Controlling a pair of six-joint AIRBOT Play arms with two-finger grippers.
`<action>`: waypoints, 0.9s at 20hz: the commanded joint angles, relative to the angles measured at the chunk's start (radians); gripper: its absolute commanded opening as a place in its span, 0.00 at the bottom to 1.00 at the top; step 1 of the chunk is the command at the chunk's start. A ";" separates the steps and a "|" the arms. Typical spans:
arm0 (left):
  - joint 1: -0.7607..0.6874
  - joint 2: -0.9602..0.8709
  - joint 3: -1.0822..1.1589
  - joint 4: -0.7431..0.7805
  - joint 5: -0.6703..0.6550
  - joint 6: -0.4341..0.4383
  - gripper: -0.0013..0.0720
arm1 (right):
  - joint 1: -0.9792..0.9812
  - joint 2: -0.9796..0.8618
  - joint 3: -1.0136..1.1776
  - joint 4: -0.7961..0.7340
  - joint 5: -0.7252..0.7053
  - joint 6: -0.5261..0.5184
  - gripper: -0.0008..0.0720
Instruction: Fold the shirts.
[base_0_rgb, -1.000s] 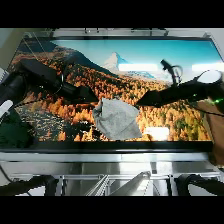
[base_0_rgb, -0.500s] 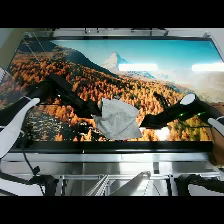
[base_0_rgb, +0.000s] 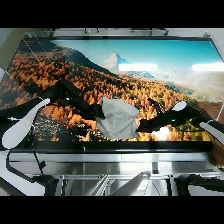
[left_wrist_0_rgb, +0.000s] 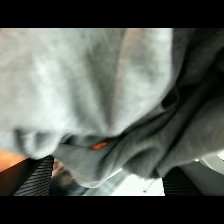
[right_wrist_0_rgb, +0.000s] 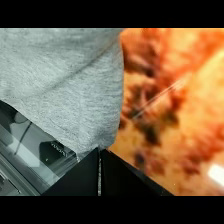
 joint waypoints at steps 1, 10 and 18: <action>0.056 -0.004 0.071 -0.002 0.167 0.013 0.99 | -0.010 0.004 -0.001 0.011 -0.009 -0.015 0.03; 0.174 -0.005 -0.013 -0.031 -0.051 0.013 0.96 | -0.061 0.004 -0.002 -0.002 0.006 -0.015 0.03; 0.028 -0.021 -0.037 -0.029 -0.286 0.012 0.46 | -0.061 0.004 -0.001 0.055 0.022 -0.030 0.03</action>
